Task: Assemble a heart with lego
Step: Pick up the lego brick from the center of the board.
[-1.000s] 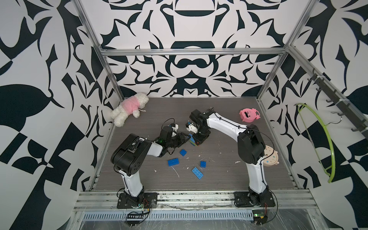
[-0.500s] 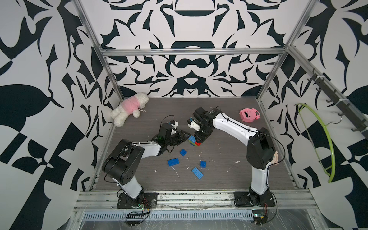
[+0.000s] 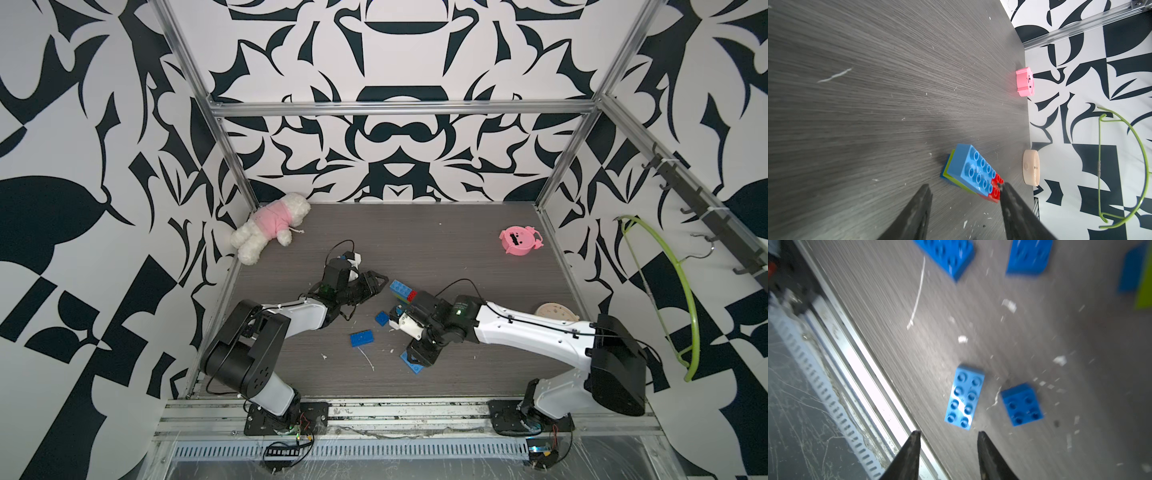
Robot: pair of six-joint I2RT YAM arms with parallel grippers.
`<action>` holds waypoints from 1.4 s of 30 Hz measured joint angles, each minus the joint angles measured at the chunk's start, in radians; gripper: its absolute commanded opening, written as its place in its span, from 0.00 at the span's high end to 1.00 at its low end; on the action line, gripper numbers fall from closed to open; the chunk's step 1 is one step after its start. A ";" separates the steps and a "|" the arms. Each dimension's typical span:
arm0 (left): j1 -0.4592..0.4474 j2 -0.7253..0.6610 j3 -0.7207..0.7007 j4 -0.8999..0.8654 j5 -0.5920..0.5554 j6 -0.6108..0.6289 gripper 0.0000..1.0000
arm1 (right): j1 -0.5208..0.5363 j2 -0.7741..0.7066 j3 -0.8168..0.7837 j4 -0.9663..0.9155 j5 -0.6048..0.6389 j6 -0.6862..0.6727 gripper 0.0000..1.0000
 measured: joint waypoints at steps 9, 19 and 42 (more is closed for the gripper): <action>0.000 0.000 0.000 0.002 0.000 -0.001 0.43 | 0.047 0.081 -0.037 0.100 0.077 0.086 0.46; 0.000 0.000 -0.006 0.004 0.002 -0.001 0.43 | 0.049 0.188 -0.019 0.125 0.132 0.100 0.59; 0.000 0.074 -0.002 0.033 0.066 -0.010 0.41 | -0.378 0.132 0.453 -0.111 -0.011 -0.244 0.76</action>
